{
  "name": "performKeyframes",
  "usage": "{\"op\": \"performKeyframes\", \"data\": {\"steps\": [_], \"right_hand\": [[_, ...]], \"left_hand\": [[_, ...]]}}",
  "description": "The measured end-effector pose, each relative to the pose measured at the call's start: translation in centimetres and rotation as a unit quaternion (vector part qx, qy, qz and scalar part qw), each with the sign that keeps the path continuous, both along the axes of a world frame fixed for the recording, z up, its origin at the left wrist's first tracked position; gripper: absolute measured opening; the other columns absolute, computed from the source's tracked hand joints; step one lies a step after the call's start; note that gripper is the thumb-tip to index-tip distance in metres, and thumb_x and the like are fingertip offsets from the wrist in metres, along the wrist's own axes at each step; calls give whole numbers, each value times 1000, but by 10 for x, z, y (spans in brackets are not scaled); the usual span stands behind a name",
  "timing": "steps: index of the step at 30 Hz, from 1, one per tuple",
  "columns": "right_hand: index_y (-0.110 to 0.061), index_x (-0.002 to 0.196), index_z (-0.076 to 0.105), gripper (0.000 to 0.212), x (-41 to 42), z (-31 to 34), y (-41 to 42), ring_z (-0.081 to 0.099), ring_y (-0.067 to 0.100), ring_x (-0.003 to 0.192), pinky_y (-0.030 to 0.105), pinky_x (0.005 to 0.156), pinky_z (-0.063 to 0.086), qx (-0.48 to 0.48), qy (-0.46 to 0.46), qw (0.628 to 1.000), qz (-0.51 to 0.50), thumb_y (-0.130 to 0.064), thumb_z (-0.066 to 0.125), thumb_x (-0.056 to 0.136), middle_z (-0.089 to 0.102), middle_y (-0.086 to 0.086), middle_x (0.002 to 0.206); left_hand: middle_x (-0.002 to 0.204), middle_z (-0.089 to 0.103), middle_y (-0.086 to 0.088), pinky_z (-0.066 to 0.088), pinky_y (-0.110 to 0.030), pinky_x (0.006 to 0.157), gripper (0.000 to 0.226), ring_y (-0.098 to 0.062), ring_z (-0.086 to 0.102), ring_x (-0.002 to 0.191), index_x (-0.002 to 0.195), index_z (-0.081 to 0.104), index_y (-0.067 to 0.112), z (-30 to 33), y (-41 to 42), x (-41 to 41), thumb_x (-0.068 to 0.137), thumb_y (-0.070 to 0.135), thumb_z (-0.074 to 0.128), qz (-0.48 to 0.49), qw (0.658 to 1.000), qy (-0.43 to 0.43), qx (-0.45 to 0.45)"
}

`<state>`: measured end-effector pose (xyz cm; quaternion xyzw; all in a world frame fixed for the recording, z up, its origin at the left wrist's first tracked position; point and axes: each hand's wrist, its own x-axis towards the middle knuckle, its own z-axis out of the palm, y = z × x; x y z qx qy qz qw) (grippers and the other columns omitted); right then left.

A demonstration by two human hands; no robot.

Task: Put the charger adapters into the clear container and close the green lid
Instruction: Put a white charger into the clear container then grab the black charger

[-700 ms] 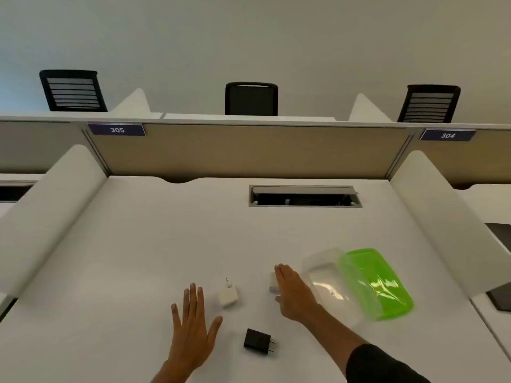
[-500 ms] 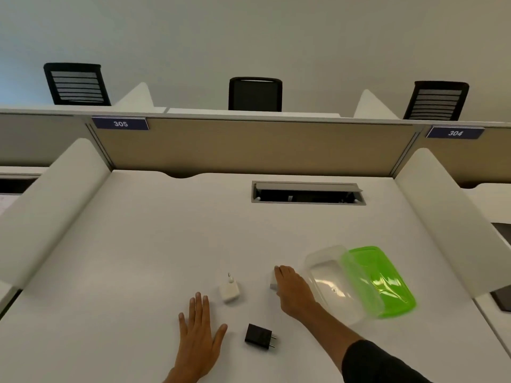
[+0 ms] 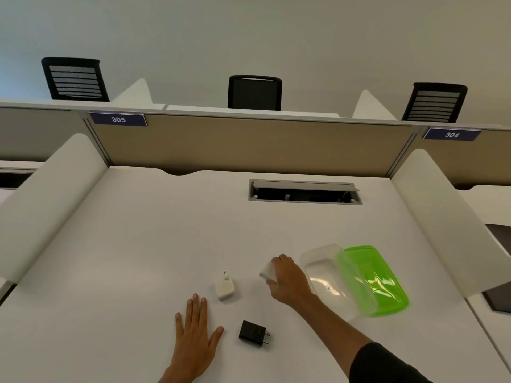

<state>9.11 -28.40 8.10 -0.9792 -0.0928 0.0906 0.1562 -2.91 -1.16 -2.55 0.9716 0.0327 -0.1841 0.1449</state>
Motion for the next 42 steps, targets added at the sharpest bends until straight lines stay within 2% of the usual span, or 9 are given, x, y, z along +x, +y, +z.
{"op": "performKeyframes", "data": {"steps": [4, 8, 13, 18, 22, 27, 32, 38, 42], "right_hand": [[-12, 132, 58, 54, 10, 24, -19, 57, 22, 122, 35, 97, 55, 75, -41, 994, -73, -39, 71, 88, 59, 3, 130], [-10, 115, 64, 47, 17, 39, -56, 61, 25, 106, 37, 84, 54, 109, -69, 979, -160, -36, 77, 78, 63, 3, 115], [-15, 95, 63, 39, 12, 41, -95, 61, 25, 86, 35, 71, 51, 115, -47, 958, -258, -39, 81, 71, 62, -1, 97], [-14, 89, 57, 39, 4, 31, -111, 59, 26, 82, 32, 69, 45, 95, -4, 951, -293, -38, 83, 72, 62, 2, 94], [-9, 102, 63, 43, 1, 22, -110, 67, 31, 106, 37, 83, 51, 61, 48, 957, -279, -38, 81, 76, 69, 9, 111], [-8, 124, 65, 54, 2, 16, -102, 63, 29, 120, 37, 98, 53, 43, 76, 965, -247, -43, 77, 84, 67, 7, 125], [-8, 128, 64, 58, 3, 14, -98, 60, 29, 127, 38, 104, 50, 47, 79, 968, -231, -48, 73, 89, 64, 9, 132], [-6, 124, 64, 62, 0, 11, -98, 62, 30, 123, 40, 102, 52, 48, 88, 968, -228, -52, 77, 84, 64, 9, 131], [-6, 134, 59, 66, 0, 8, -100, 57, 30, 131, 41, 107, 50, 44, 93, 971, -218, -53, 73, 88, 60, 10, 139]], "left_hand": [[170, -29, -6, -9, -53, 130, 114, -23, -21, 160, 159, -20, 8, -1, 1, 0, 75, 85, -18, -2, 1000, -1, 7], [171, -25, -7, -6, -54, 130, 117, -23, -19, 161, 160, -18, 8, 0, -2, 0, 73, 85, -21, 1, 1000, 0, 9], [172, -26, -8, -6, -54, 131, 121, -24, -20, 160, 158, -21, 7, 3, -5, 1, 67, 86, -27, 9, 1000, 4, 13], [172, -21, -9, -1, -56, 131, 125, -24, -14, 161, 158, -14, 4, 10, -10, 0, 65, 87, -28, 21, 1000, 8, -1], [171, -26, -8, -2, -55, 131, 127, -25, -17, 162, 157, -21, 5, 12, -12, 0, 59, 86, -34, 22, 1000, 20, 10], [169, -31, -7, -2, -56, 131, 126, -25, -19, 161, 156, -23, 4, 9, -9, 0, 61, 87, -31, 10, 999, 39, 20], [170, -29, -5, 1, -58, 130, 123, -24, -19, 160, 159, -16, 3, 5, -5, -5, 70, 88, -19, 3, 999, 48, 11], [167, -35, -5, 0, -58, 130, 119, -23, -24, 158, 157, -24, 8, 4, -4, -7, 69, 88, -20, 1, 998, 56, 24], [165, -40, -5, -4, -58, 130, 118, -21, -30, 155, 154, -30, 9, 5, -5, -7, 67, 87, -21, 1, 998, 59, 21]]}}
